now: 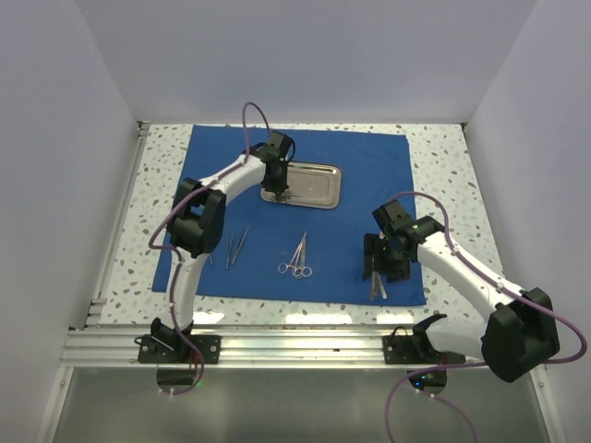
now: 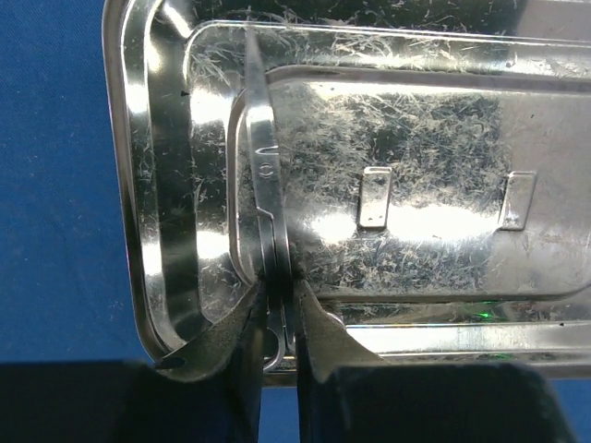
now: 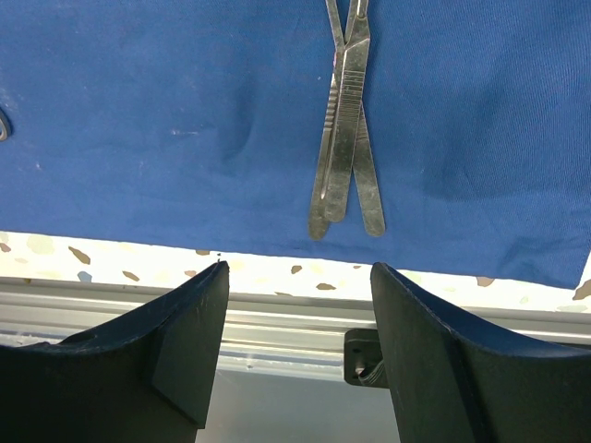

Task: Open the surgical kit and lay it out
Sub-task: Pick up the medical item from the container.

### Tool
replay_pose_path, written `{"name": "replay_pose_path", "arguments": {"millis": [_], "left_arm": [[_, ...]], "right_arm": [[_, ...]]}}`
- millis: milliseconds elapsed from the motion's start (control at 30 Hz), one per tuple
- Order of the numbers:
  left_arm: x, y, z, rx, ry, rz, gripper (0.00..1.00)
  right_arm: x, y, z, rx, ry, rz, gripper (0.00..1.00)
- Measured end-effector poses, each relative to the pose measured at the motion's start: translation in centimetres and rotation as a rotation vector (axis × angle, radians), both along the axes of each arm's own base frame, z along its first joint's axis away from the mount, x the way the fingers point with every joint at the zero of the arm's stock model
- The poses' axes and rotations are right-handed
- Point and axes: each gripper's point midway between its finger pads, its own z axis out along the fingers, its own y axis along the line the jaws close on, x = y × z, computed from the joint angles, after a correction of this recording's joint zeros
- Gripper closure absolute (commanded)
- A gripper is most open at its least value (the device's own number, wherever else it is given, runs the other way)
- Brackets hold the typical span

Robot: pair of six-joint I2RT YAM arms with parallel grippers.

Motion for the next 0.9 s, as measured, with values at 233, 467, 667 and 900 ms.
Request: {"name": "replay_pose_path", "arguments": {"millis": [233, 467, 667, 900], "left_arm": [[0.4, 0.6, -0.1, -0.068, 0.039, 0.004, 1.00], [0.6, 0.7, 0.0, -0.130, 0.062, -0.010, 1.00], [0.6, 0.1, 0.7, -0.171, 0.068, -0.034, 1.00], [2.1, -2.2, 4.3, -0.271, 0.015, -0.089, 1.00]], "right_arm": [[0.0, 0.0, 0.0, 0.000, 0.000, 0.000, 0.33], [0.0, 0.0, 0.0, 0.002, -0.003, 0.001, 0.33], [0.1, 0.0, 0.3, 0.007, -0.016, 0.003, 0.33], [0.1, 0.1, 0.5, 0.013, -0.027, 0.005, 0.33]]}}
